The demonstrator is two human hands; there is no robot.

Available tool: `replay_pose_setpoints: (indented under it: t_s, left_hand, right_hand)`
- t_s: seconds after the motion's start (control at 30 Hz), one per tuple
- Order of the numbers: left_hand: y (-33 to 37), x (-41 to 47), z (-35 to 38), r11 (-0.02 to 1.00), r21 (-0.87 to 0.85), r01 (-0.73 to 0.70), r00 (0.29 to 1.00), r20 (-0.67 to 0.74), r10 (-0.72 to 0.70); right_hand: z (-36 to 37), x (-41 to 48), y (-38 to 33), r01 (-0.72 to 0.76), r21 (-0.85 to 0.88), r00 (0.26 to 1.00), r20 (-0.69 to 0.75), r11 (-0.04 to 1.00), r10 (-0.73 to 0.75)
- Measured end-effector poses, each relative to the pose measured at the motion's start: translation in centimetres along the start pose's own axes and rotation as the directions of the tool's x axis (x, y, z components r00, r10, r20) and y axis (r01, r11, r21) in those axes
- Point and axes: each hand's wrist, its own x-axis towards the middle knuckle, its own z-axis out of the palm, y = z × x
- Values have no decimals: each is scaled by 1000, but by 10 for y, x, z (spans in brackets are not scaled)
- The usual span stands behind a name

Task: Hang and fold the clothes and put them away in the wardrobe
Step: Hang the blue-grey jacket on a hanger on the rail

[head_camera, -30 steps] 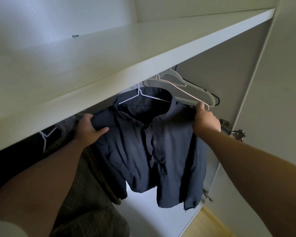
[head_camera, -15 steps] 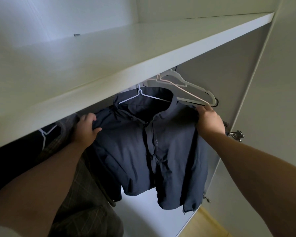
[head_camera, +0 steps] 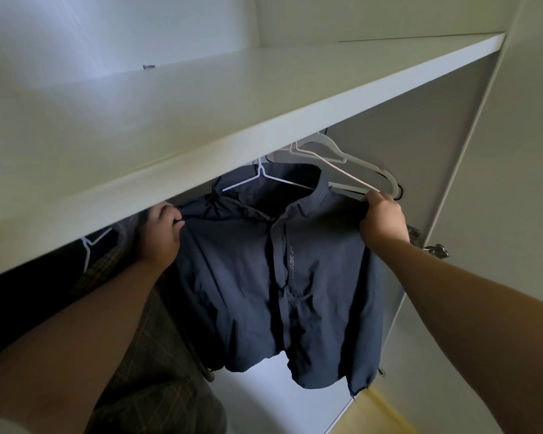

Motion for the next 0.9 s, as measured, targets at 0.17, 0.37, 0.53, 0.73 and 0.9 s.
replay_pose_setpoints:
  t_s: [0.17,0.37,0.53,0.73,0.9]
  left_hand:
    - [7,3,-2,996,-29,82,994,-67,-84]
    - [18,9,-5,963,-180,200,978,-24,-208]
    - [21,18,-10,934,-193,302,952,3,-307]
    - [27,24,-14,908,-242,340,936,-3,-352]
    - [10,32,-12,790,-360,497,865,136,-482]
  right_hand:
    - [1,-2,-3,42,28,999,6,999,-42]
    - [9,-1,-3,-13,33,1000,25,999,12]
    - [7,3,-8,-32,42,999,3,999,32]
    - [2,9,-9,-11,55,1000,-8,998,11]
    - [8,6,-11,-32,4,999,28,999,32]
